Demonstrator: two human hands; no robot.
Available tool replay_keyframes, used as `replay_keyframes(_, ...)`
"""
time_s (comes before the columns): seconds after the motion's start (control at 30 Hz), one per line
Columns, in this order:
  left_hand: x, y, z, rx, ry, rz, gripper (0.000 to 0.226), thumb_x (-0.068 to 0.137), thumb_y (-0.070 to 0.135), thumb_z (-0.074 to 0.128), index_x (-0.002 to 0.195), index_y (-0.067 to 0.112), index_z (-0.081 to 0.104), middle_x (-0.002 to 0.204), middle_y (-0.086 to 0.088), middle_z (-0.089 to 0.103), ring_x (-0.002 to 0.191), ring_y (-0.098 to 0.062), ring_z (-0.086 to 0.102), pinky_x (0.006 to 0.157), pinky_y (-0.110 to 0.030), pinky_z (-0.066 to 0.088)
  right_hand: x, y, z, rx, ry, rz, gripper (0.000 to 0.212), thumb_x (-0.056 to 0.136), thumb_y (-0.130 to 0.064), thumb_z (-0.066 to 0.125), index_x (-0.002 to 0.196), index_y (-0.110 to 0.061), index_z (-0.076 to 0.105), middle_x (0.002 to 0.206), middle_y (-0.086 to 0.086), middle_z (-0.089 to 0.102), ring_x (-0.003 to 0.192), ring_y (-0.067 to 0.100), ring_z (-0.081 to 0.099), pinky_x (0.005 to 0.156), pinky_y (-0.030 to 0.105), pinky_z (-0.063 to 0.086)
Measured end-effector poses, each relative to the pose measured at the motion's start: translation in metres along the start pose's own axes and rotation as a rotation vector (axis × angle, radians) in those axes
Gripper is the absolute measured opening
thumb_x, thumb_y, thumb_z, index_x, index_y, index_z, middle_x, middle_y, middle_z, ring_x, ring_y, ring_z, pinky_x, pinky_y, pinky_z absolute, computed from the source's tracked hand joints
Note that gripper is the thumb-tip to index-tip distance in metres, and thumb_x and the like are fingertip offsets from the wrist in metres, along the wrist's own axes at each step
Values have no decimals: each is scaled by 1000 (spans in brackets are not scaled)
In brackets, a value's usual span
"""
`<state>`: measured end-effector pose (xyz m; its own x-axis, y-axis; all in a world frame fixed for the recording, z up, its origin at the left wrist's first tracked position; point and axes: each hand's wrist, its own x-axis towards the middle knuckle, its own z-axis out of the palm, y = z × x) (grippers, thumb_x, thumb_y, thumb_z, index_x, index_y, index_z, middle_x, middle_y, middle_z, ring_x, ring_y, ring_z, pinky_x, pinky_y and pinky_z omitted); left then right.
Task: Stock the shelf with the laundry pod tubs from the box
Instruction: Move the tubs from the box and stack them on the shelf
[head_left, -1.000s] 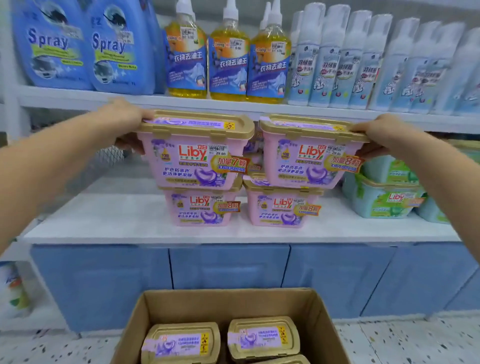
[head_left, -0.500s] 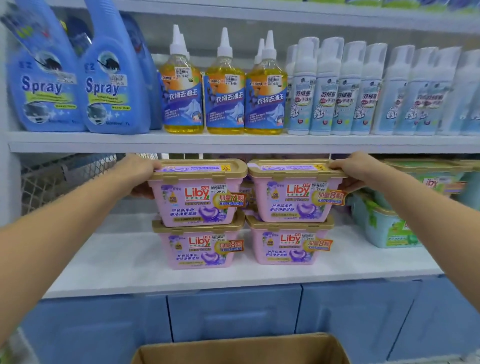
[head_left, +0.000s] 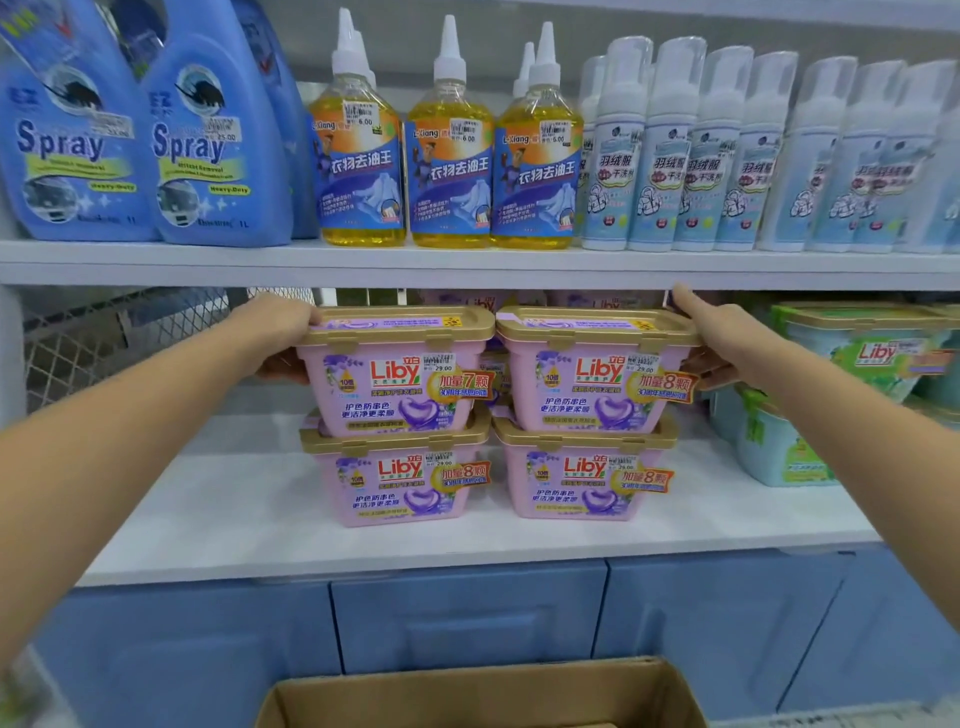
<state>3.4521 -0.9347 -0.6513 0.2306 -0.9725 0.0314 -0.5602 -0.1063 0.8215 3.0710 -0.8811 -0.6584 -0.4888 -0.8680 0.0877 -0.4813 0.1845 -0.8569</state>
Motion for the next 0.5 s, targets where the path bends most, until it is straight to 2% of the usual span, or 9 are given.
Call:
replay_keyframes(0.07, 2, -4, -1, -60, -14, -8, 45, 92, 48, 38, 74, 11, 57, 40, -7, 64, 47, -23, 65, 59, -25, 44, -5, 12, 1, 109, 31, -30, 67, 89, -65, 25, 96, -7, 57, 74, 8, 61, 68, 22, 58, 68, 35, 51)
replay_keyframes(0.13, 6, -17, -1, -143, 14, 2, 67, 87, 67, 25, 77, 11, 60, 56, -12, 68, 62, -25, 66, 65, -28, 42, -12, 34, 6, 260, 53, -62, 67, 91, -63, 22, 87, -9, 62, 74, 6, 62, 70, 20, 58, 79, 38, 49)
replay_keyframes(0.17, 5, -29, 1, -192, 59, 25, 72, 85, 71, 22, 78, 11, 60, 64, -12, 68, 65, -26, 66, 67, -30, 43, -17, 48, 10, 296, 44, -80, 71, 87, -68, 23, 90, -9, 63, 77, 5, 64, 72, 19, 58, 83, 39, 47)
replay_keyframes(0.23, -2, -62, 13, -295, 171, 87, 69, 83, 71, 24, 82, 13, 61, 78, -12, 70, 72, -28, 67, 80, -39, 47, -25, 82, 19, 281, 10, -122, 98, 58, -92, 30, 105, -12, 62, 88, 3, 66, 80, 18, 60, 83, 37, 46)
replay_keyframes(0.27, -8, -82, 22, -331, 206, 105, 63, 84, 68, 27, 87, 14, 60, 87, -14, 71, 77, -29, 67, 86, -44, 46, -30, 99, 25, 255, -15, -146, 109, 41, -98, 34, 108, -15, 59, 92, -1, 65, 84, 17, 59, 80, 34, 45)
replay_keyframes(0.33, -28, -123, 45, -377, 183, 108, 53, 87, 61, 35, 101, 15, 55, 109, -18, 68, 86, -28, 63, 91, -47, 44, -40, 129, 40, 223, -109, -173, 115, 31, -96, 46, 114, -17, 53, 99, -6, 62, 91, 13, 58, 76, 24, 45)
replay_keyframes(0.4, -51, -151, 66, -346, 52, 91, 65, 77, 65, 43, 118, 15, 50, 126, -16, 60, 102, -28, 59, 95, -45, 41, -48, 145, 56, 163, -187, -174, 108, 41, -84, 63, 124, -16, 46, 106, -1, 61, 97, 14, 58, 73, 18, 46)
replay_keyframes(0.43, -59, -157, 73, -299, -27, 72, 81, 69, 69, 46, 130, 15, 45, 133, -13, 56, 113, -29, 56, 98, -42, 39, -50, 150, 64, 131, -228, -171, 94, 55, -68, 72, 127, -14, 44, 109, 2, 61, 100, 16, 58, 72, 18, 46)
replay_keyframes(0.5, -66, -158, 84, -200, -126, 33, 106, 55, 69, 56, 143, 16, 31, 141, -8, 49, 126, -27, 50, 103, -38, 37, -49, 154, 77, 98, -253, -174, 55, 76, -29, 73, 122, -11, 47, 109, 4, 61, 103, 21, 57, 71, 20, 44)
